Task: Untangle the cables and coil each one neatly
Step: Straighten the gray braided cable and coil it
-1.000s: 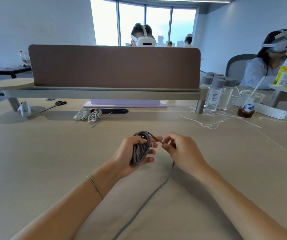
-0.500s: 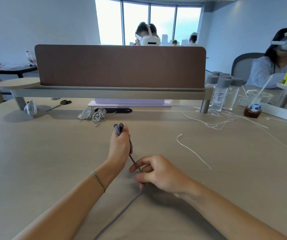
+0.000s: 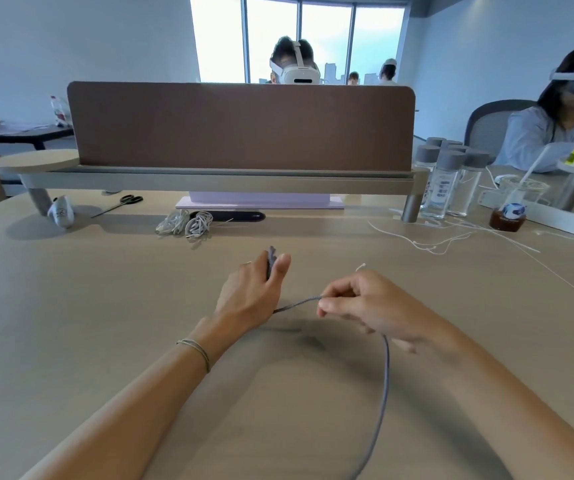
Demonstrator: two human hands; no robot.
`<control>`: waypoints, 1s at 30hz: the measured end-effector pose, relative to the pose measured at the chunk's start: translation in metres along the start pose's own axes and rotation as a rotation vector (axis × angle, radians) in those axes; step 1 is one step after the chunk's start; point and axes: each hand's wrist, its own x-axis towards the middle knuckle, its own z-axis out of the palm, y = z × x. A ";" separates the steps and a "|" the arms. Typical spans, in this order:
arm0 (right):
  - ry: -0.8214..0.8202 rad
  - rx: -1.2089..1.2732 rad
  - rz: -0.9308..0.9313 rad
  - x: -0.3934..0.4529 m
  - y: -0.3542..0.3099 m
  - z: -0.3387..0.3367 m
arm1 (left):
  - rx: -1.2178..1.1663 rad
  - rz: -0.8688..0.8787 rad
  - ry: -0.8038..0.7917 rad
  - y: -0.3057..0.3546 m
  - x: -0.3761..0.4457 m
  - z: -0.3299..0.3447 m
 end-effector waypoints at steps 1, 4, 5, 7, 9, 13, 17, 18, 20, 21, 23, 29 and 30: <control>0.074 -0.021 -0.054 0.000 -0.001 -0.006 | 0.004 0.026 -0.054 0.002 -0.001 0.002; 0.258 -0.030 -0.220 0.004 0.006 -0.016 | -0.104 0.107 -0.220 0.014 -0.008 0.006; 0.312 -0.083 -0.273 0.007 0.009 -0.016 | -0.150 0.121 -0.266 0.018 -0.011 0.006; 0.414 -0.169 -0.337 0.012 0.016 -0.015 | -0.201 0.140 -0.376 0.024 -0.017 0.006; 0.497 -0.223 -0.371 0.017 0.022 -0.013 | -0.251 0.172 -0.514 0.029 -0.021 0.005; 0.540 -0.257 -0.355 0.025 0.032 -0.017 | -0.537 0.132 -0.781 0.035 -0.024 0.001; 0.459 -0.313 -0.259 0.030 0.040 -0.018 | -1.079 -0.143 -0.935 0.031 -0.019 -0.003; 0.447 -0.321 -0.233 0.032 0.042 -0.017 | -1.162 -0.193 -0.940 0.030 -0.019 -0.003; 0.437 -0.330 -0.198 0.036 0.046 -0.013 | -1.224 -0.261 -0.851 0.031 -0.019 0.000; 0.436 -0.339 -0.186 0.037 0.049 -0.011 | -1.240 -0.293 -0.787 0.031 -0.019 0.002; 0.425 -0.371 -0.164 0.038 0.052 -0.005 | -1.287 -0.359 -0.657 0.032 -0.017 0.005; 0.396 -0.525 -0.130 0.037 0.051 0.025 | -1.421 -0.496 -0.399 0.034 -0.012 0.004; 0.378 -0.574 -0.128 0.038 0.051 0.032 | -1.481 -0.511 -0.407 0.035 -0.013 0.003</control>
